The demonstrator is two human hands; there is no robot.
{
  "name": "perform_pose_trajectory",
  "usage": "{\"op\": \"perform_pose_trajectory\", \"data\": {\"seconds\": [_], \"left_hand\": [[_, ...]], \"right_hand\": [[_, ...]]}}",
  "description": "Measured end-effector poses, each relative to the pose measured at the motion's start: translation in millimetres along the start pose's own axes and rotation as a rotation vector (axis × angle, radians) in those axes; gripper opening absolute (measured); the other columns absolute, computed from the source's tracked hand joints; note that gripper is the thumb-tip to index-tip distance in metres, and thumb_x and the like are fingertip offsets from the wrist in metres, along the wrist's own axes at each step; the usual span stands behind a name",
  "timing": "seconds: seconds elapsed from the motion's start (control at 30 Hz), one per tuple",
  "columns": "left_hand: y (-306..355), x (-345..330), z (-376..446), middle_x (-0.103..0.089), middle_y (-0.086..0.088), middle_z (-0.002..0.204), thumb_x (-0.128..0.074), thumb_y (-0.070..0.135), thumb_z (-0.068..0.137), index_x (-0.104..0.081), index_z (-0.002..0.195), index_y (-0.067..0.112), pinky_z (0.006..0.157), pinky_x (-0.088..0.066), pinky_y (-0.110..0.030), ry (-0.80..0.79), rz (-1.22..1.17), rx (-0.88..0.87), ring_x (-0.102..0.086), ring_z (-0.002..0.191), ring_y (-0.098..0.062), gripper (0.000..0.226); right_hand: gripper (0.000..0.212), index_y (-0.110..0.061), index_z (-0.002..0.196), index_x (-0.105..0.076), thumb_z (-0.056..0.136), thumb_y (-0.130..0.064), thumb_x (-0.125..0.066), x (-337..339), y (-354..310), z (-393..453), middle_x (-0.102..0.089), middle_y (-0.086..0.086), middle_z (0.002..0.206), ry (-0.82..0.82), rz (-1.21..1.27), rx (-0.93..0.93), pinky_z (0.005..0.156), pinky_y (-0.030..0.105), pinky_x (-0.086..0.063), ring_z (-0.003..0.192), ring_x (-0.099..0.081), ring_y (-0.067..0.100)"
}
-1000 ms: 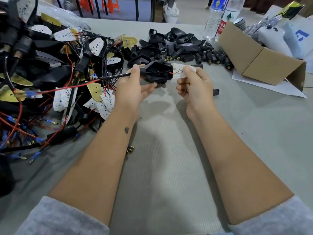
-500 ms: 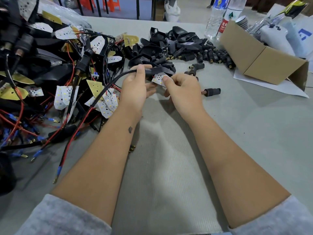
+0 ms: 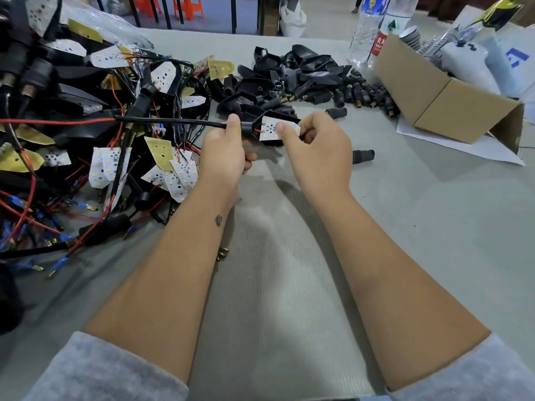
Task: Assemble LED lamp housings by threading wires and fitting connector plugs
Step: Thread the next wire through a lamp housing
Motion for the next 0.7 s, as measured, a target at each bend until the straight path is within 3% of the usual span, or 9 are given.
{"op": "perform_pose_trajectory", "data": {"seconds": [0.17, 0.27, 0.33, 0.43, 0.57, 0.7], "left_hand": [[2, -1, -2, -0.061, -0.002, 0.059, -0.041, 0.038, 0.102, -0.056, 0.075, 0.014, 0.05, -0.034, -0.025, -0.002, 0.005, 0.002, -0.046, 0.046, -0.014, 0.038], [5, -2, -7, -0.063, -0.003, 0.064, -0.043, 0.034, 0.102, -0.058, 0.076, 0.015, 0.052, -0.042, -0.027, -0.018, -0.06, 0.023, -0.053, 0.054, -0.015, 0.036], [8, -2, -11, -0.066, -0.001, 0.069, -0.045, 0.031, 0.102, -0.063, 0.075, 0.017, 0.053, -0.047, -0.025, -0.034, -0.111, 0.022, -0.058, 0.06, -0.015, 0.035], [12, -1, -13, -0.064, -0.001, 0.07, -0.042, 0.03, 0.103, -0.066, 0.075, 0.018, 0.048, -0.043, -0.022, -0.056, -0.144, 0.01, -0.055, 0.058, -0.013, 0.039], [15, 1, -13, -0.061, -0.002, 0.068, -0.042, 0.028, 0.104, -0.065, 0.076, 0.015, 0.049, -0.04, -0.023, -0.022, -0.132, 0.001, -0.051, 0.057, -0.015, 0.039], [13, -2, -15, -0.067, -0.006, 0.075, -0.042, 0.025, 0.103, -0.065, 0.074, 0.014, 0.07, -0.053, -0.035, -0.05, -0.11, 0.022, -0.062, 0.074, -0.022, 0.039]], "right_hand": [[0.035, -0.022, 0.09, -0.044, 0.079, -0.036, -0.074, 4, -3, 0, -0.044, -0.009, 0.091, 0.045, 0.035, 0.054, 0.069, 0.026, -0.036, 0.085, -0.046, 0.015], [0.035, -0.026, 0.105, -0.048, 0.081, -0.029, -0.073, -9, 6, 2, -0.056, -0.005, 0.098, -0.122, 0.215, -0.059, 0.074, 0.027, -0.045, 0.086, -0.055, 0.012], [0.037, -0.028, 0.112, -0.051, 0.083, -0.023, -0.072, -19, 9, -1, -0.06, 0.0, 0.088, -0.249, 0.333, -0.126, 0.07, 0.035, -0.055, 0.076, -0.062, 0.015], [0.021, -0.024, 0.098, -0.06, 0.083, -0.014, -0.072, -25, 3, -2, -0.048, -0.002, 0.066, -0.338, 0.359, -0.096, 0.064, 0.041, -0.059, 0.059, -0.055, 0.012], [0.014, -0.022, 0.083, -0.061, 0.084, -0.013, -0.071, -29, 0, -4, -0.045, -0.004, 0.061, -0.41, 0.364, -0.112, 0.059, 0.031, -0.047, 0.059, -0.047, 0.01], [0.01, -0.016, 0.08, -0.057, 0.088, -0.012, -0.062, -33, -2, -7, -0.054, 0.006, 0.074, -0.485, 0.418, -0.152, 0.06, 0.027, -0.04, 0.068, -0.049, 0.016]]}}
Point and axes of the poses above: each hand's wrist, its own z-axis towards the middle knuckle, its own x-axis out of the back of the hand, y = z × x, the point moved 8 cm from there along z, towards the middle knuckle
